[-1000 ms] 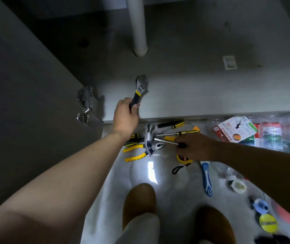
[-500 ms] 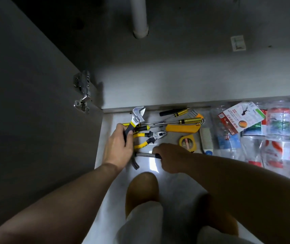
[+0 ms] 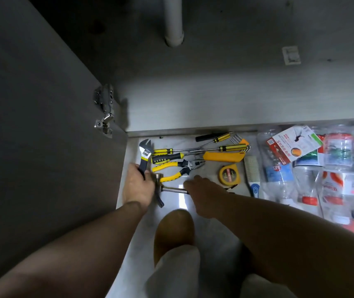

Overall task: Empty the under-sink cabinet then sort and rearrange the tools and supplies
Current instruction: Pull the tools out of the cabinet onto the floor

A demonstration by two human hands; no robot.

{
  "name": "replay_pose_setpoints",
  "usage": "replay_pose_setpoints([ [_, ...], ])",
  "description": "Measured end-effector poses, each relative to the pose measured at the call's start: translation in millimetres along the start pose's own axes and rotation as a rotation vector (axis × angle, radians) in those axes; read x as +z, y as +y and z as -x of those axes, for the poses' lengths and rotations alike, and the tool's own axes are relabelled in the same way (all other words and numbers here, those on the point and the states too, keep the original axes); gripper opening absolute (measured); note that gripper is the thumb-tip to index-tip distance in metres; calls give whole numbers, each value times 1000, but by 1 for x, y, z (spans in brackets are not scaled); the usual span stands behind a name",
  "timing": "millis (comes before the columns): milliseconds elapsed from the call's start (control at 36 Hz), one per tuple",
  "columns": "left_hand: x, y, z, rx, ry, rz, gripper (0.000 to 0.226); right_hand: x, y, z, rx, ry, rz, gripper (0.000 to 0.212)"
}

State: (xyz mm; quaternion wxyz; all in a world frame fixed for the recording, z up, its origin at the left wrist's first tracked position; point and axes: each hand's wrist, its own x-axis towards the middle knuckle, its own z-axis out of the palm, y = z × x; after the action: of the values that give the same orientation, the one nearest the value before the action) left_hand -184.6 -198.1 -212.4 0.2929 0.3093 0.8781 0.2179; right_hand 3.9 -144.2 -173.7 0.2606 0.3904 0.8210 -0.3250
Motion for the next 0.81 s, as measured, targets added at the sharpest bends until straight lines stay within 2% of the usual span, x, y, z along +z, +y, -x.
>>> replay_pose_setpoints([
  [83, 1, 0, -6, -44, 24, 35, 13, 2, 5, 3, 107, 27, 90, 55],
  [194, 1, -5, -14, -85, 53, 49, 9, 4, 15, 9, 220, 48, 178, 41],
  [389, 5, -13, -19, -125, 12, 231, 15, 9, 24, 12, 179, 60, 194, 30],
  [472, 8, -10, -22, -189, -10, 286, 20, 9, 29, 11, 152, 32, 193, 34],
  [556, 10, -9, -22, -211, -45, 273, 33, 10, 34, 9, 119, -3, 207, 39],
  [639, 12, -8, -21, -147, -33, 187, 28, 10, 34, 8, 77, 25, 223, 37],
  [722, 10, -9, -18, -75, -11, 138, 22, 13, 34, 5, 13, 105, 220, 44],
  [806, 8, -14, -16, -15, -29, 67, 41, 15, 34, 1, -15, 135, 262, 55],
])
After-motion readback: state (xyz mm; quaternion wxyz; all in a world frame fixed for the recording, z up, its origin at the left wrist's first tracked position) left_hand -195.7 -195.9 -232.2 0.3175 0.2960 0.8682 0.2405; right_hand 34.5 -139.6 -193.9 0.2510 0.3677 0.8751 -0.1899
